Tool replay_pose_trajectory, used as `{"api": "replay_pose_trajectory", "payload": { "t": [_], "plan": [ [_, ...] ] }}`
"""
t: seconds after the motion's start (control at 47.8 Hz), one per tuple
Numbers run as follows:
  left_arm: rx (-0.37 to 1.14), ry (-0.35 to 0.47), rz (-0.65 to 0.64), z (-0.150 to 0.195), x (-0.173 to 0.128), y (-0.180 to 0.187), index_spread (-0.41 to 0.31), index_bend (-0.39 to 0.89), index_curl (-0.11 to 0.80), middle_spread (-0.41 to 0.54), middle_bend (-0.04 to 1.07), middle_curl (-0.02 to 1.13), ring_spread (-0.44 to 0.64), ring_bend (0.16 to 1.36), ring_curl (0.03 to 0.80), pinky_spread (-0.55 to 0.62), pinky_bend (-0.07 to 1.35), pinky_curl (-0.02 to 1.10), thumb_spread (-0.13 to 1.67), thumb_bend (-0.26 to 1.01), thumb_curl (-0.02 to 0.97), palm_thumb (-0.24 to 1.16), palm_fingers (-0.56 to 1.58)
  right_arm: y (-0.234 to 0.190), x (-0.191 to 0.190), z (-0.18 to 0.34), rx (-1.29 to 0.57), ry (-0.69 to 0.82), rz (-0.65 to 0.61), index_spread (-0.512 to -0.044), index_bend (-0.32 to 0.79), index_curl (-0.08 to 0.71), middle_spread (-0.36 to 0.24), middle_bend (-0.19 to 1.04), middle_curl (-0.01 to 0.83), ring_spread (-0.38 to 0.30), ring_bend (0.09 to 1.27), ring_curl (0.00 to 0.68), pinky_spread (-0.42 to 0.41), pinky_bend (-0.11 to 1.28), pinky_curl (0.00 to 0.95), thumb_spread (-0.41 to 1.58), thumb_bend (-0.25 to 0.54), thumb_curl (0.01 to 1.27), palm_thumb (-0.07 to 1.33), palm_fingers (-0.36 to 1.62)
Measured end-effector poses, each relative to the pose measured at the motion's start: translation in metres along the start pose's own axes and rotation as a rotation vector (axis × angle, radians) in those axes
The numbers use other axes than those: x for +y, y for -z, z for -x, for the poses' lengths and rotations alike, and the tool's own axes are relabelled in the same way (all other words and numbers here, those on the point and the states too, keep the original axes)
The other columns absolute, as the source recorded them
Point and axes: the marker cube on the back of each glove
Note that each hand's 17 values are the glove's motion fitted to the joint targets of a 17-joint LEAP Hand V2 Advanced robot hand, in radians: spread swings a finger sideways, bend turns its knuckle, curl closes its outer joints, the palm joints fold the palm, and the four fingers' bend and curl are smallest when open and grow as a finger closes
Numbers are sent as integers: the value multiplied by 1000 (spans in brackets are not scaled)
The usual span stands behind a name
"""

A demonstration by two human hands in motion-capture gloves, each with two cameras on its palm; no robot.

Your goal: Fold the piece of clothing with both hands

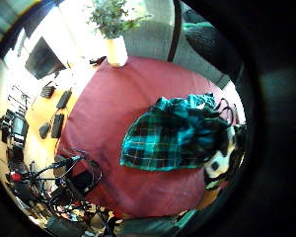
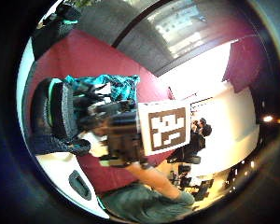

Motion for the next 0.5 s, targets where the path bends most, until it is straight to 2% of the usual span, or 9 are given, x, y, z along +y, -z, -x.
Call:
{"api": "replay_pose_trajectory", "payload": {
  "t": [0.063, 0.126, 0.23, 0.293, 0.335, 0.419, 0.44, 0.461, 0.503],
  "plan": [
    [-1, 20, 11, 13, -1, -6, -147, 152, 375, -92, 232, 436, 74, 459, 348, 335, 185, 329, 1499, 65, 285, 576, 588, -14, 0, -4, 105, 69, -7, -289, 127, 404, -182, 117, 236, -282, 507, 406, -340, 678, 363, 663, -21, 589, 1114, 1072],
    [-2, 41, 22, 22, 1, -7, -148, 152, 374, -95, 229, 437, 71, 456, 348, 331, 184, 328, 1504, 72, 289, 594, 590, -23, 3, -8, 121, 90, 58, -290, 109, 388, -179, 119, 240, -288, 520, 411, -339, 674, 363, 660, -23, 593, 1114, 1056],
    [2, 53, 26, 30, 0, -10, -149, 149, 372, -97, 226, 440, 59, 453, 348, 328, 181, 325, 1509, 77, 293, 610, 595, -23, -3, -9, 4, 227, 169, -294, 45, 343, -174, 125, 247, -291, 555, 422, -340, 694, 372, 663, -20, 601, 1120, 983],
    [7, 60, 40, 33, -1, -14, -149, 148, 371, -98, 224, 441, 56, 451, 348, 326, 181, 323, 1511, 78, 294, 616, 596, -16, -5, -14, -44, 239, 221, -301, -14, 300, -172, 118, 248, -287, 596, 434, -335, 734, 385, 695, -22, 598, 1112, 893],
    [6, 63, 50, 31, 2, -12, -149, 151, 372, -99, 222, 442, 55, 449, 348, 325, 181, 321, 1512, 80, 294, 621, 598, -8, -5, -16, -96, 269, 253, -302, -14, 277, -171, 113, 245, -278, 617, 440, -323, 757, 392, 734, -27, 589, 1096, 837],
    [-1, 56, 57, 31, 1, -14, -149, 153, 373, -100, 216, 442, 53, 450, 349, 324, 179, 317, 1517, 82, 296, 629, 602, 23, 4, -20, -278, 209, 409, -305, 49, 255, -159, 148, 255, -231, 608, 436, -252, 721, 386, 839, -33, 565, 1046, 711],
    [-4, 51, 58, 31, 0, -16, -149, 152, 373, -100, 215, 442, 53, 452, 349, 324, 178, 316, 1517, 82, 296, 631, 603, 34, 6, -22, -312, 190, 444, -303, 107, 267, -147, 190, 270, -202, 569, 426, -206, 666, 373, 894, -33, 556, 1021, 678],
    [-6, 45, 62, 30, 0, -17, -149, 152, 373, -100, 214, 443, 52, 452, 349, 323, 178, 315, 1518, 82, 296, 632, 604, 45, 6, -25, -317, 200, 450, -299, 133, 273, -141, 235, 288, -184, 541, 421, -178, 624, 365, 928, -31, 550, 1007, 681],
    [-13, 31, 75, 24, 3, -15, -149, 151, 373, -100, 214, 443, 52, 451, 349, 323, 178, 313, 1518, 82, 296, 633, 605, 68, -1, -37, -207, 260, 379, -298, 148, 275, -135, 240, 298, -164, 515, 410, -147, 592, 353, 984, -27, 539, 986, 691]
  ]
}}
